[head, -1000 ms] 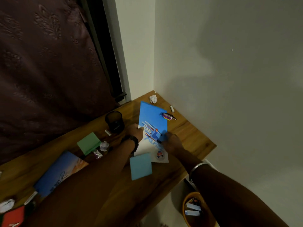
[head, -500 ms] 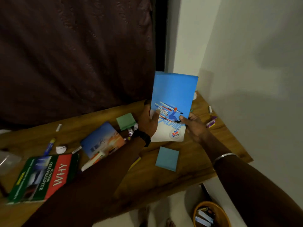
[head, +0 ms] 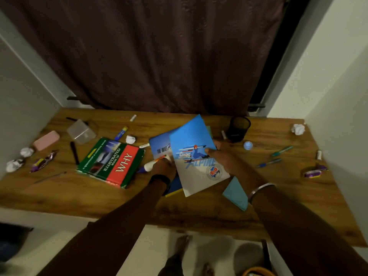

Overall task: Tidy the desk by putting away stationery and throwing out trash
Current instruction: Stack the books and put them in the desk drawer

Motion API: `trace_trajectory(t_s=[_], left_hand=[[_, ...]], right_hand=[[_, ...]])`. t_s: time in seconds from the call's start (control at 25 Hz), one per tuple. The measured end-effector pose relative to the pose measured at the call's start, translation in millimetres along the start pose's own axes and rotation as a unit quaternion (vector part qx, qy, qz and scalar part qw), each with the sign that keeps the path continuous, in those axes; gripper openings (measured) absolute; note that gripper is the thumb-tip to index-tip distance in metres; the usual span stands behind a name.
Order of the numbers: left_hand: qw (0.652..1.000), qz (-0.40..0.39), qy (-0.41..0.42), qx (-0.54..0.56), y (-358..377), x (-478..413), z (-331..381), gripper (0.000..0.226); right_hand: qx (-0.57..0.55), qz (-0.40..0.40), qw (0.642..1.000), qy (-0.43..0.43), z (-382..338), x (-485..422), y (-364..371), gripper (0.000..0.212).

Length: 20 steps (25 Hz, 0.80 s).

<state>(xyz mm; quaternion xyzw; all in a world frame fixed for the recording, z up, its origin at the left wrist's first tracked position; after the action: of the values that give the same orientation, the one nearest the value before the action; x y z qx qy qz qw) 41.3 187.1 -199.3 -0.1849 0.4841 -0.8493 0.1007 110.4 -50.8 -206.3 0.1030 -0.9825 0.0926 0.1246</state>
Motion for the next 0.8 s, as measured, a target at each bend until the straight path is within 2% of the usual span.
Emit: trace_trajectory(t_s=[0.08, 0.16, 0.28, 0.36, 0.48, 0.68, 0.8], left_hand=[[0.999, -0.022, -0.008, -0.043, 4.7, 4.1, -22.6, 0.029], [0.999, -0.013, -0.022, -0.037, 9.6, 5.5, -35.9, 0.03], [0.999, -0.003, -0.043, 0.016, 11.0, 2.8, -37.8, 0.031], [0.996, -0.01, -0.063, 0.067, 14.4, 0.0, -36.0, 0.04], [0.989, -0.006, -0.098, 0.108, 17.2, -2.7, -37.4, 0.047], [0.987, 0.003, -0.103, 0.121, 17.7, -7.2, -38.8, 0.041], [0.979, 0.002, -0.108, 0.17, 18.6, -10.0, -35.7, 0.042]], right_hand=[[0.039, 0.017, 0.999, 0.022, 8.9, -10.2, 16.1, 0.028], [0.076, 0.058, 0.994, 0.044, 10.4, -14.6, 26.9, 0.022], [0.182, 0.08, 0.976, 0.083, 9.5, -20.9, 42.4, 0.03], [0.222, 0.08, 0.967, 0.097, 8.2, -22.5, 53.4, 0.033], [0.174, 0.083, 0.975, 0.113, 14.6, -24.9, 60.4, 0.035], [0.051, 0.019, 0.991, 0.125, 4.2, -18.6, 63.2, 0.045], [0.055, -0.009, 0.994, 0.089, -25.8, -6.6, 66.5, 0.034]])
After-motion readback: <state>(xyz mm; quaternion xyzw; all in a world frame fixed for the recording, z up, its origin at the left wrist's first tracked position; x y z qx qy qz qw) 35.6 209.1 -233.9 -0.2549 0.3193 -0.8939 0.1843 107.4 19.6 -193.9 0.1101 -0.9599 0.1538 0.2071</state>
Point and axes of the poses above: each hand's wrist, its own x-axis away from the middle knuckle, its own y-axis out of the palm, z = x × y, the point moved 5 cm from there along -x, towards the middle knuckle, and after that the axes turned 3 degrees about z, right-handed, at the moved point
